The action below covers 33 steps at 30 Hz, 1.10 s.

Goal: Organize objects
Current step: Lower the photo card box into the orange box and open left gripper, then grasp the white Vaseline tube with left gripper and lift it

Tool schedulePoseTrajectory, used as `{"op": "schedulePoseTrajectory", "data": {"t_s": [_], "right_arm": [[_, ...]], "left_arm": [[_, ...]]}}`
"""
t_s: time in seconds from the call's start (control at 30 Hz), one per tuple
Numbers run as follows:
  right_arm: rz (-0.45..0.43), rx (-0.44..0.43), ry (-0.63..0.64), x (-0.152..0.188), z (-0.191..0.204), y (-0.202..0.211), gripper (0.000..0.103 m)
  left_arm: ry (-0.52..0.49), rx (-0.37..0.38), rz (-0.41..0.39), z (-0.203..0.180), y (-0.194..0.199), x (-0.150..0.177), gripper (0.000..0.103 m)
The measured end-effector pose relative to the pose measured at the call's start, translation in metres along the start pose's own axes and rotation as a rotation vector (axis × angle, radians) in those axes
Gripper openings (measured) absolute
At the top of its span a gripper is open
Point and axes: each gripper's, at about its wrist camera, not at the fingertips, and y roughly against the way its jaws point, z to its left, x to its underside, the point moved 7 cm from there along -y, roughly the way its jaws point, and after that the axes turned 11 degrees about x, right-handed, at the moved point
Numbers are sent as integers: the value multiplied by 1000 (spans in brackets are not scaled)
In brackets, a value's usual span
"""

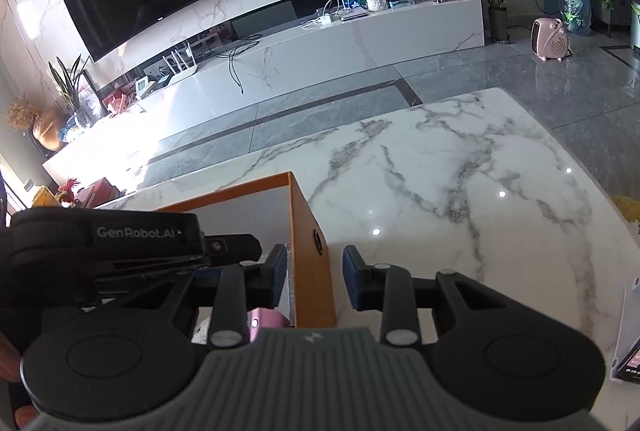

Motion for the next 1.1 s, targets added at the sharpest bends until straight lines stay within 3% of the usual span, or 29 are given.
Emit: {"op": "schedulePoseTrajectory", "data": {"t_s": [0.23, 0.53, 0.77, 0.87, 1.1], "right_arm": [[-23, -12, 14, 17, 5, 39, 35], [11, -17, 63, 64, 14, 77, 42], [87, -18, 90, 109, 17, 85, 42], [120, -9, 106, 127, 17, 84, 48], [179, -4, 168, 163, 23, 81, 54]], "left_arm": [[-124, -5, -65, -26, 51, 22, 44], [-185, -54, -51, -23, 92, 69, 44], [-179, -60, 11, -5, 105, 112, 46], [-190, -84, 61, 4, 108, 136, 47], [-211, -132, 173, 33, 107, 185, 61]]}}
